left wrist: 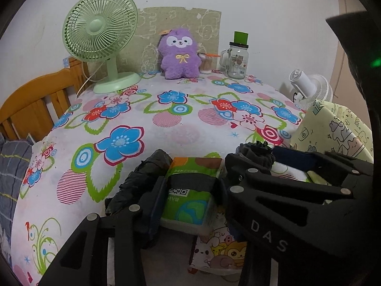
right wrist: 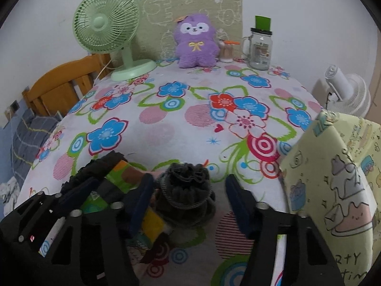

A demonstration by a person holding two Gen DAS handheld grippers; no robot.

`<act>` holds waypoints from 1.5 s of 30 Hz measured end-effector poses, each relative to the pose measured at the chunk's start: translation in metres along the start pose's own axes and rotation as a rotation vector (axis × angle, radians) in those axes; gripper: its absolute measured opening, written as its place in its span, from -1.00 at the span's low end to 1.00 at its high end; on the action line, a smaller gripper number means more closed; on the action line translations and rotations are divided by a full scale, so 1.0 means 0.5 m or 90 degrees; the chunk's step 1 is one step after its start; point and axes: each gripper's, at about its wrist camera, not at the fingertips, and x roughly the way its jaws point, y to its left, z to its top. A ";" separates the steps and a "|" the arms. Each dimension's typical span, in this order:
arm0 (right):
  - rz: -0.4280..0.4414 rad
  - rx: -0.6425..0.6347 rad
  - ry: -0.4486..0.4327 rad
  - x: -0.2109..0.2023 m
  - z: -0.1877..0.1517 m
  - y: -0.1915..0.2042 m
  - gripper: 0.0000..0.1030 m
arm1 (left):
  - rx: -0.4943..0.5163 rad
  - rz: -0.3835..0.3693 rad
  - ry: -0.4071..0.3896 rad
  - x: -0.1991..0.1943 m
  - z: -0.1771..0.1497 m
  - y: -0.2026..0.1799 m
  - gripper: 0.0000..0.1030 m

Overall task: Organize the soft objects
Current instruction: 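Grasp the grey pouch with the right tool while the left tool grasps the green tissue pack, then lift the grey pouch with the right tool while the left tool lifts the tissue pack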

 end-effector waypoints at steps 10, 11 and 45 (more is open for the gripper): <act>0.009 0.001 -0.013 -0.020 -0.002 -0.003 -0.10 | 0.007 0.004 -0.004 -0.013 0.003 -0.016 -0.28; 0.009 0.000 -0.015 -0.023 -0.003 -0.004 -0.10 | 0.008 0.005 -0.004 -0.014 0.004 -0.019 -0.29; -0.005 -0.012 -0.129 -0.240 0.019 -0.022 -0.10 | 0.005 0.012 -0.092 -0.189 0.053 -0.092 -0.31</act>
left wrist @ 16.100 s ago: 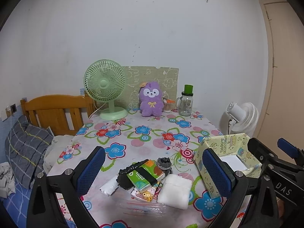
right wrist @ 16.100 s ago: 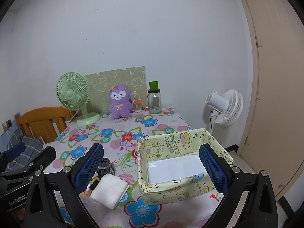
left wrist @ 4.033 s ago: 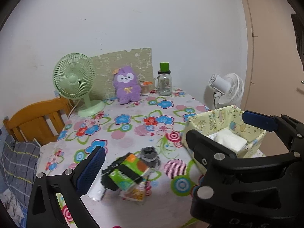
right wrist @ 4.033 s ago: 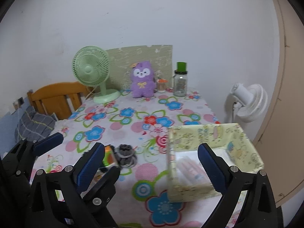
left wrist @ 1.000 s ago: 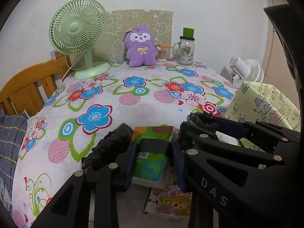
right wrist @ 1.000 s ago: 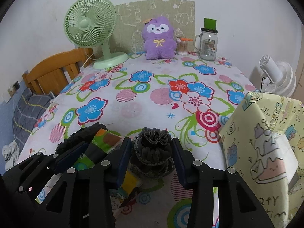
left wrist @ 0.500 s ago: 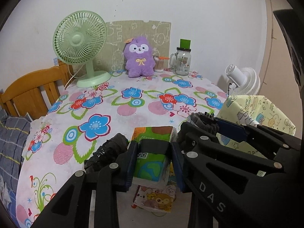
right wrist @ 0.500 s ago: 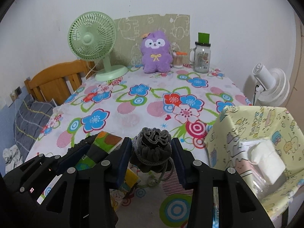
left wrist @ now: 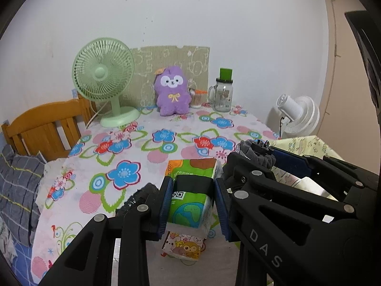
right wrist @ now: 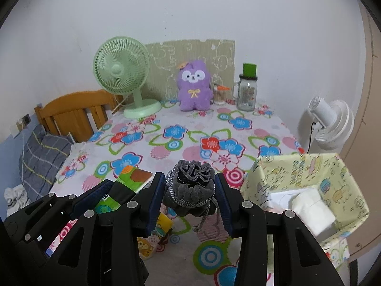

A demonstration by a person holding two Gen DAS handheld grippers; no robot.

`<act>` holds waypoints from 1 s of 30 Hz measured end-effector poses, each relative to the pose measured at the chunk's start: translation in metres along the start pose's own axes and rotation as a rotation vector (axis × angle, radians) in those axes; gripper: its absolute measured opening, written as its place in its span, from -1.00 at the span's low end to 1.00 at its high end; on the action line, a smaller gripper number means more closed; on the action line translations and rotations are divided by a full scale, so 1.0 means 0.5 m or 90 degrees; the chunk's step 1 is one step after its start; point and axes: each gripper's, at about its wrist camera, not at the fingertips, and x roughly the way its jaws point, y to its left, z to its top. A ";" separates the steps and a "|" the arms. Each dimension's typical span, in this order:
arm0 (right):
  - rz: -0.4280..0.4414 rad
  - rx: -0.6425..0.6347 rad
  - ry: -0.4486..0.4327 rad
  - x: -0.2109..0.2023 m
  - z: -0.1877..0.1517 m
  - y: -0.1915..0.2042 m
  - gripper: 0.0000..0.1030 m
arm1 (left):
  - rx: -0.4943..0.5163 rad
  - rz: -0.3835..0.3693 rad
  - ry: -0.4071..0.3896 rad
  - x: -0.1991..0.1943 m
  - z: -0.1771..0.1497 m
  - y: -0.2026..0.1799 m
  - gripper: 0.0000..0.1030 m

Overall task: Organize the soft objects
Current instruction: 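Lift the grey pouch with the right tool while the left tool lifts the tissue pack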

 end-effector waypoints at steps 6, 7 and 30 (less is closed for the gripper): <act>0.002 0.004 -0.020 -0.042 0.015 -0.001 -0.10 | 0.006 0.004 -0.018 -0.039 0.017 -0.009 -0.31; 0.002 0.004 -0.022 -0.050 0.017 -0.002 -0.10 | 0.006 0.004 -0.020 -0.044 0.019 -0.011 -0.31; -0.002 0.014 -0.051 -0.121 0.023 -0.085 -0.09 | 0.010 0.008 -0.043 -0.074 0.037 -0.115 -0.31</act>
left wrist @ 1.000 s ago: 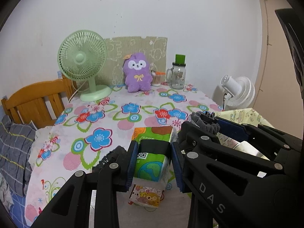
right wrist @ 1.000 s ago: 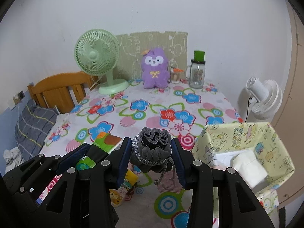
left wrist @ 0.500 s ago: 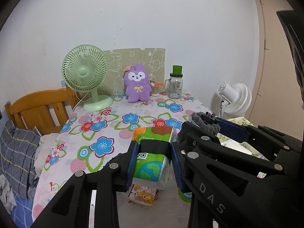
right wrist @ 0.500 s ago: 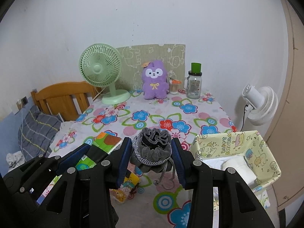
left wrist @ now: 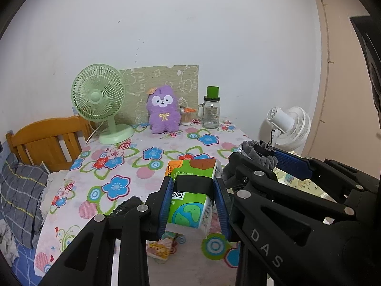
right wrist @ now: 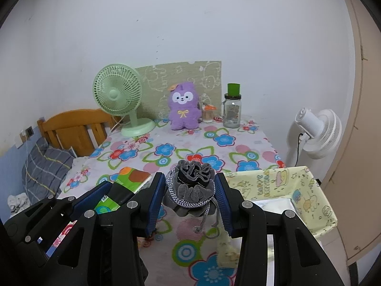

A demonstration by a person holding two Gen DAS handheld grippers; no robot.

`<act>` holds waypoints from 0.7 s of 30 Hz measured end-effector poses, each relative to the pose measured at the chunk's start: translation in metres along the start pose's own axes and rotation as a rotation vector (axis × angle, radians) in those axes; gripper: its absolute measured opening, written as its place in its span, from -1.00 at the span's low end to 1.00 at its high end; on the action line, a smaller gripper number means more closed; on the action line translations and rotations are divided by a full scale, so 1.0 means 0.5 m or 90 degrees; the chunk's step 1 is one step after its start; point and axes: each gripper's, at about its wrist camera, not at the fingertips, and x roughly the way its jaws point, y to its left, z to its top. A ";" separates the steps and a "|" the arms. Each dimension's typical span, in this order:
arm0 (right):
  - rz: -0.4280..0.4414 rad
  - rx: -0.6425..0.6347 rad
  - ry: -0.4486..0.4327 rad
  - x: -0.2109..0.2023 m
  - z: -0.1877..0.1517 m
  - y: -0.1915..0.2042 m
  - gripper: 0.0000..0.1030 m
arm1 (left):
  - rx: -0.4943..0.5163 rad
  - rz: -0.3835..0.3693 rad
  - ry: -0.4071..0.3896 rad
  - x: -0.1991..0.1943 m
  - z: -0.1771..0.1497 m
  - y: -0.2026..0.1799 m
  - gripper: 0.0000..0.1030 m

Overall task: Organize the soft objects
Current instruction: 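Lift the grey pouch with the right tool while the left tool lifts the tissue pack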

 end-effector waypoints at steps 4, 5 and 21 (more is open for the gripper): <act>-0.007 0.003 -0.004 -0.009 0.000 -0.032 -0.09 | 0.003 -0.006 -0.001 0.004 0.003 -0.029 -0.31; -0.009 0.004 -0.004 -0.011 0.000 -0.040 -0.09 | 0.005 -0.009 -0.001 0.006 0.004 -0.038 -0.31; -0.059 0.027 -0.009 -0.016 -0.002 -0.177 -0.09 | 0.031 -0.057 0.007 0.058 0.024 -0.166 -0.31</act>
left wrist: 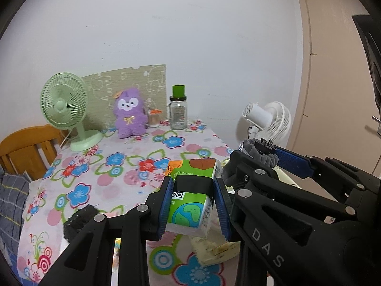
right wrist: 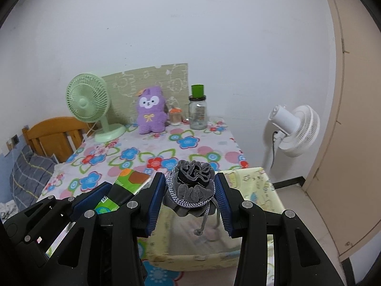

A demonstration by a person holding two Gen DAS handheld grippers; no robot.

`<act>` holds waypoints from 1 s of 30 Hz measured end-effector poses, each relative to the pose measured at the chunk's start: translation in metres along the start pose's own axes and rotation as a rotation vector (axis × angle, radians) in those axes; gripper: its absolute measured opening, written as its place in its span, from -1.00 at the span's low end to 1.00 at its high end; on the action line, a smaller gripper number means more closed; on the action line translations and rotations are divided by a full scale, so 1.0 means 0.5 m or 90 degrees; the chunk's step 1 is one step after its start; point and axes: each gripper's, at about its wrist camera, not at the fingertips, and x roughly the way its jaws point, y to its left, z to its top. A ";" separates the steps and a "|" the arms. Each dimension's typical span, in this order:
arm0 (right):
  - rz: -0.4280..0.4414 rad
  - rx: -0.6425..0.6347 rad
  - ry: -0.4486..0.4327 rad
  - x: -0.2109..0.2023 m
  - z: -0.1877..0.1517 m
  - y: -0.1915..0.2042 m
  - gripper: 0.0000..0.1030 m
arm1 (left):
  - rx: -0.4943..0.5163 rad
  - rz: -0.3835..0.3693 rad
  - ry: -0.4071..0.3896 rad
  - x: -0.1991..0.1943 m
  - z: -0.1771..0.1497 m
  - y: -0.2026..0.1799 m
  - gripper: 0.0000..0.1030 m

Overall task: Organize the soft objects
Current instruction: 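Lift the grey pouch with the right tool while the left tool lifts the tissue pack, then lower the pouch into the box with the right tool while the left tool lowers the tissue pack in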

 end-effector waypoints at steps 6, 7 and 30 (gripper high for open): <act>-0.016 0.009 0.007 0.020 0.001 -0.048 -0.09 | 0.006 -0.016 0.011 0.034 0.007 -0.036 -0.31; -0.019 0.010 0.008 0.024 0.001 -0.055 -0.09 | 0.006 -0.018 0.013 0.042 0.008 -0.040 -0.31; -0.031 0.041 0.091 0.152 -0.022 -0.148 -0.10 | 0.039 -0.045 0.106 0.188 0.002 -0.090 0.59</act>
